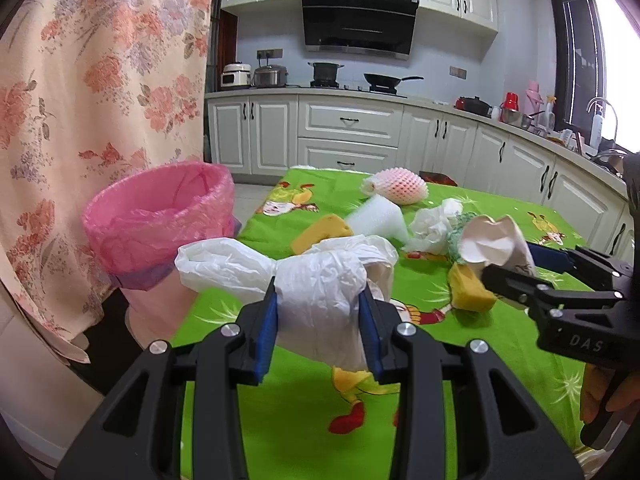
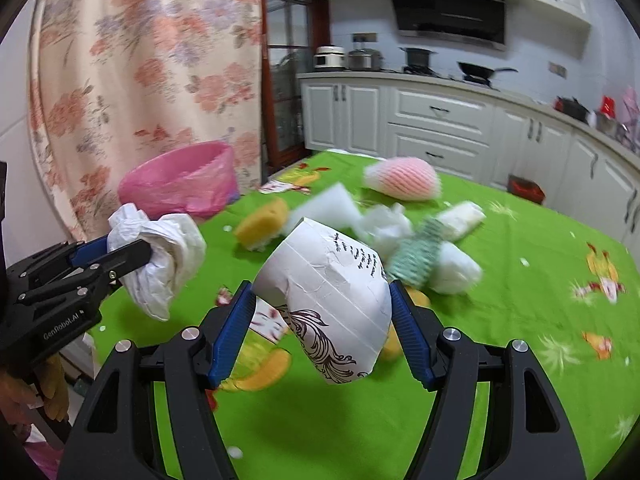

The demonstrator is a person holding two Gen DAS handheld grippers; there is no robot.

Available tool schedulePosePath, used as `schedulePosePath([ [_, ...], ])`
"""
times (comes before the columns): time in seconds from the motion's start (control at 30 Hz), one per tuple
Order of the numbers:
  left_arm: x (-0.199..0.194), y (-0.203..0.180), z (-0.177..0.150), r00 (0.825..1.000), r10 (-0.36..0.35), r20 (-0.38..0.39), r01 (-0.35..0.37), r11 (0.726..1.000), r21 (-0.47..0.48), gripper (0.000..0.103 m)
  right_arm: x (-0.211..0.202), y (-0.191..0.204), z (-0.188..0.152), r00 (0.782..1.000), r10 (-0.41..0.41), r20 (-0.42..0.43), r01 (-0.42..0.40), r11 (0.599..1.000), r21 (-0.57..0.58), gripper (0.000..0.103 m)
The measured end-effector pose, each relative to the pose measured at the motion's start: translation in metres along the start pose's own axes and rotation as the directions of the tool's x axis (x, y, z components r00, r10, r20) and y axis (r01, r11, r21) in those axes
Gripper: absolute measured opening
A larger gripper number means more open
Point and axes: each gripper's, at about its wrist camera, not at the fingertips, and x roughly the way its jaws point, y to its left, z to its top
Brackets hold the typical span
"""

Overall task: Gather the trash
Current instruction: 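Carry both items over the pink wastebasket and open both grippers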

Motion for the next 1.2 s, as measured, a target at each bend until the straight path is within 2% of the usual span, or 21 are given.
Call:
schedulePosePath([
  [0.4, -0.014, 0.063, 0.021, 0.993, 0.106, 0.057, -0.104, 0.993, -0.049, 0.035, 0.039, 0.053, 0.053, 0.994, 0.111, 0.023, -0.108, 0.99, -0.089, 0.065],
  [0.63, -0.007, 0.114, 0.053, 0.988, 0.137, 0.072, -0.131, 0.988, -0.078, 0.035, 0.069, 0.086, 0.085, 0.983, 0.18, 0.034, -0.174, 0.976, -0.134, 0.064],
  [0.7, 0.0, 0.127, 0.066, 0.989, 0.128, 0.07, -0.123, 0.99, -0.073, 0.035, 0.076, 0.092, 0.094, 0.98, 0.196, 0.041, -0.188, 0.972, -0.14, 0.065],
  [1.0, 0.039, 0.178, 0.106, 0.978, 0.186, 0.092, -0.178, 0.98, -0.09, 0.035, 0.117, 0.118, 0.134, 0.968, 0.246, 0.045, -0.235, 0.958, -0.165, 0.065],
  [1.2, 0.074, 0.208, 0.116, 0.984, 0.166, 0.068, -0.156, 0.979, -0.129, 0.036, 0.153, 0.128, 0.154, 0.963, 0.268, 0.029, -0.26, 0.952, -0.159, 0.065],
])
